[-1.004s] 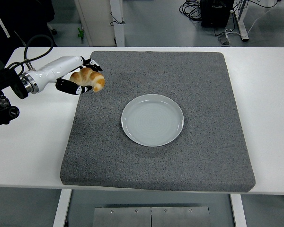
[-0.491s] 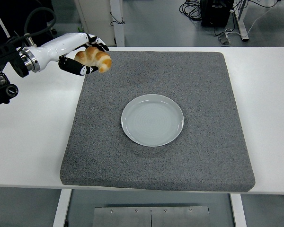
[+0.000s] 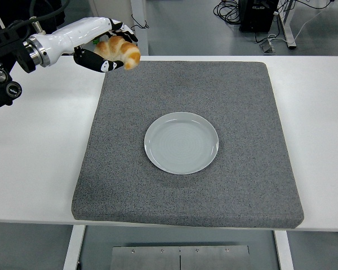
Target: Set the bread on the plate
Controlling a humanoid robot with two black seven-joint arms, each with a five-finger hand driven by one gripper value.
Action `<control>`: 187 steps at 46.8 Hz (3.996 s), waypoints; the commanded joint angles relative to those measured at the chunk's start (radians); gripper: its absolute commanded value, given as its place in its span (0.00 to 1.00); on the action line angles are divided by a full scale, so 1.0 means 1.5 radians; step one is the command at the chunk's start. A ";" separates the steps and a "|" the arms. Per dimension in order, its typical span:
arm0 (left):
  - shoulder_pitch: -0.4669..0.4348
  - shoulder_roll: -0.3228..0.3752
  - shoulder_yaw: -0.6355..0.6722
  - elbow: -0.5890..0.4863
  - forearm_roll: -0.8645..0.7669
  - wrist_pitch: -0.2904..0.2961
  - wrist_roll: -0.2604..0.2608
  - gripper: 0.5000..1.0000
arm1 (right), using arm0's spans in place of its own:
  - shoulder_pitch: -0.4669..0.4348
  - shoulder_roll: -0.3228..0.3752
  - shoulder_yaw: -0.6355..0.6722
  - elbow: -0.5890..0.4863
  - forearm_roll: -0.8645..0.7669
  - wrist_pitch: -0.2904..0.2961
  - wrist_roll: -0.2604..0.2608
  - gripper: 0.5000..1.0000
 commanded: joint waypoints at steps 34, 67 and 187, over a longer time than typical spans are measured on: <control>-0.031 -0.068 -0.001 -0.065 0.009 0.000 0.055 0.31 | 0.000 0.000 0.000 0.000 0.000 0.000 0.000 1.00; -0.016 -0.138 0.009 -0.063 0.027 0.006 0.056 0.31 | 0.000 0.000 0.000 0.000 0.000 0.000 0.000 1.00; 0.177 -0.270 0.095 0.067 0.169 0.106 0.046 0.61 | 0.000 0.000 0.000 0.000 0.000 0.000 0.000 1.00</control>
